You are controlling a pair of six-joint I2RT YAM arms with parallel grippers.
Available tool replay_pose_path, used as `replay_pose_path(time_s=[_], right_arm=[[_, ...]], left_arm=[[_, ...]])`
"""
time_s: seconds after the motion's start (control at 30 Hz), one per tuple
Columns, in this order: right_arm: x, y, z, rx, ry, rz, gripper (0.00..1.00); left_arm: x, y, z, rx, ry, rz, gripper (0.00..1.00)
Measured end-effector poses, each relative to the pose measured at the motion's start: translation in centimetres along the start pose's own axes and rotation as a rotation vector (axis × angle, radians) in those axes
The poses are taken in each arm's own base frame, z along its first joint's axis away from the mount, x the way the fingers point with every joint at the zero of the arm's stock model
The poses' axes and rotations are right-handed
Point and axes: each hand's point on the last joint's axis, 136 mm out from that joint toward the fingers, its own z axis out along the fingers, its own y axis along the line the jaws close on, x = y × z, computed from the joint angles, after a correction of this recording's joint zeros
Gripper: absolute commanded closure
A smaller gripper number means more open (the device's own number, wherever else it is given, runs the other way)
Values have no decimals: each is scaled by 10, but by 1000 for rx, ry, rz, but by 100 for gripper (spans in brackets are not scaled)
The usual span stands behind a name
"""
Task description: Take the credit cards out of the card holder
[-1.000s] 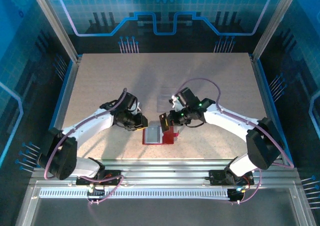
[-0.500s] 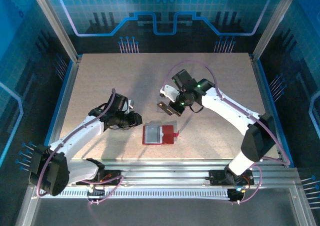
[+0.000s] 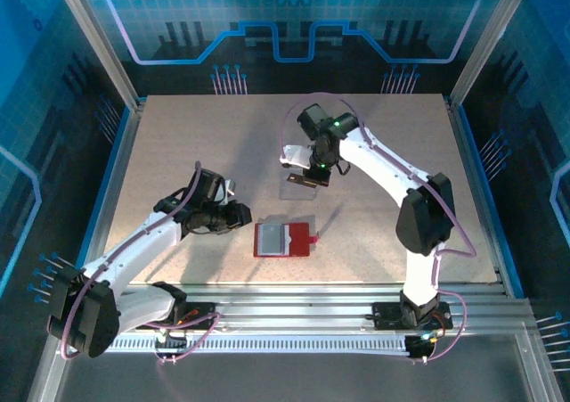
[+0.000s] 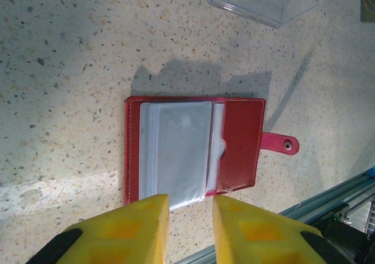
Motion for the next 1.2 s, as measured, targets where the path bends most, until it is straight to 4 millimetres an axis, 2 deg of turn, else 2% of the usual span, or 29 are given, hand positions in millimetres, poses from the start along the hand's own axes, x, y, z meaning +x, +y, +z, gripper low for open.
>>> replay_pose_path(time_s=[0.13, 0.37, 0.7, 1.2], right_arm=[[-5, -11, 7, -21, 4, -31, 100], [-15, -18, 26, -78, 12, -66, 100], [-8, -20, 50, -126, 56, -68, 100], [-5, -20, 65, -165, 92, -72, 100]], left_arm=[[1, 1, -1, 0, -1, 0, 74], [1, 4, -3, -6, -11, -6, 74], [-1, 8, -4, -13, -16, -20, 76], [-1, 15, -5, -28, -14, -42, 76]])
